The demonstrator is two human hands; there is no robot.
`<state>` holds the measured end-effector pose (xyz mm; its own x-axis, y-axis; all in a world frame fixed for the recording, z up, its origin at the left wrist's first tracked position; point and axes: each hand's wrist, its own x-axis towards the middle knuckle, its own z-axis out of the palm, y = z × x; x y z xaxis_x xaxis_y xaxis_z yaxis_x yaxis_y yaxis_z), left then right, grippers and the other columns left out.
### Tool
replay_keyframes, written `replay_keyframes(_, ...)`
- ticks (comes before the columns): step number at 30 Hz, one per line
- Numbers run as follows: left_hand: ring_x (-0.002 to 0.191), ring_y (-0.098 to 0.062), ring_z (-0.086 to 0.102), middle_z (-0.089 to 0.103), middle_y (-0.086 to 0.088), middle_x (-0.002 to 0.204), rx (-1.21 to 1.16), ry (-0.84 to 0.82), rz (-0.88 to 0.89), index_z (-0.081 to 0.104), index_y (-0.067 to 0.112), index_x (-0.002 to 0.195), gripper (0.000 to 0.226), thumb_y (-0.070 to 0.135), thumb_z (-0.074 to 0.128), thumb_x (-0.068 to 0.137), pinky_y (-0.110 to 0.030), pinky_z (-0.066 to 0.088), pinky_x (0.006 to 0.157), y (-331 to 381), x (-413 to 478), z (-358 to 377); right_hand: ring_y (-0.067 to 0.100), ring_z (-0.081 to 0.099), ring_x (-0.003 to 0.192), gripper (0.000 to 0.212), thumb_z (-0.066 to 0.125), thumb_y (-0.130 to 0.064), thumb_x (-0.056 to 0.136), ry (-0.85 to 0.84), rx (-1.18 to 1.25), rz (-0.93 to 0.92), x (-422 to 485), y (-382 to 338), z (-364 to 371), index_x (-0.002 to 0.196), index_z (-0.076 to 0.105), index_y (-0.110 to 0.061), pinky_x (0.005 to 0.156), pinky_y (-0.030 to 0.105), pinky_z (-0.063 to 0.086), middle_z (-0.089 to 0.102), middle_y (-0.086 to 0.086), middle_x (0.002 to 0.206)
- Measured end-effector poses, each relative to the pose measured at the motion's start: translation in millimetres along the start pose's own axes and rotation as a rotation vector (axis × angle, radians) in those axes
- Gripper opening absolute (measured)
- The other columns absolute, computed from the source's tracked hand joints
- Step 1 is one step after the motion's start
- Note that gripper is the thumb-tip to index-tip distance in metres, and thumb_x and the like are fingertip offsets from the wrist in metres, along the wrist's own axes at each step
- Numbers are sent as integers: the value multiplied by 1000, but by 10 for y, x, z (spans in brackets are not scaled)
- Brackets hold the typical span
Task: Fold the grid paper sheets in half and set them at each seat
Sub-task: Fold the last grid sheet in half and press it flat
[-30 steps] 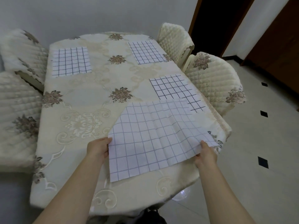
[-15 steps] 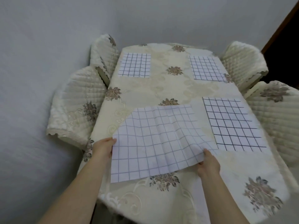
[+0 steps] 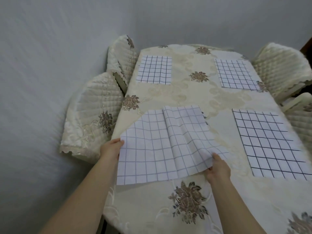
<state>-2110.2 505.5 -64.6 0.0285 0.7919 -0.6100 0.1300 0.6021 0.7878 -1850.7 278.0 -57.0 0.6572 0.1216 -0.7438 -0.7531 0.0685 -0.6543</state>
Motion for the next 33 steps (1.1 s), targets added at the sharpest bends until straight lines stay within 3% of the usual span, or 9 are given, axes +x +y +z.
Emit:
replay_keyframes(9, 95, -30, 65, 67, -18, 113, 47, -81, 20, 64, 10, 115, 29, 10, 67, 86, -40, 53, 86, 482, 621, 116, 30, 63, 100, 56, 71, -19, 84, 49, 32, -32, 47, 72, 508, 135, 50, -7, 85, 45, 55, 62, 15, 123)
replay_keyframes(13, 98, -32, 64, 65, -20, 116, 44, -77, 22, 62, 4, 121, 34, 6, 66, 87, -42, 52, 88, 668, 799, 211, 25, 64, 88, 53, 71, -19, 83, 61, 44, -56, 91, 57, 723, 131, 53, -5, 80, 41, 56, 63, 13, 121)
replay_keyframes(15, 97, -30, 63, 65, -20, 115, 43, -95, 37, 62, 2, 121, 34, 5, 65, 87, -41, 51, 88, 751, 892, 256, 28, 65, 96, 49, 72, -18, 82, 61, 48, -64, 131, 56, 825, 126, 57, -4, 86, 46, 55, 65, 14, 119)
replay_keyframes(18, 95, -31, 64, 66, -20, 115, 46, -129, 54, 62, 1, 121, 35, 5, 65, 87, -42, 53, 86, 877, 1019, 308, 29, 65, 100, 41, 70, -16, 84, 57, 71, -76, 174, 28, 961, 122, 59, -3, 88, 44, 54, 66, 15, 116)
replay_keyframes(24, 89, -30, 67, 68, -19, 112, 51, -150, 51, 66, 8, 114, 29, 7, 67, 85, -49, 55, 86, 1039, 1241, 376, 22, 65, 81, 26, 69, -17, 86, 39, 77, -107, 203, -39, 1101, 108, 61, -5, 69, 37, 55, 67, 10, 97)
replay_keyframes(33, 72, -26, 60, 63, -20, 109, 27, -122, 38, 59, -3, 121, 33, 0, 62, 88, -36, 52, 70, 795, 974, 366, 26, 65, 81, 14, 70, -19, 85, 89, 70, -133, 175, 49, 776, 90, 63, -7, 81, 43, 56, 66, 12, 92)
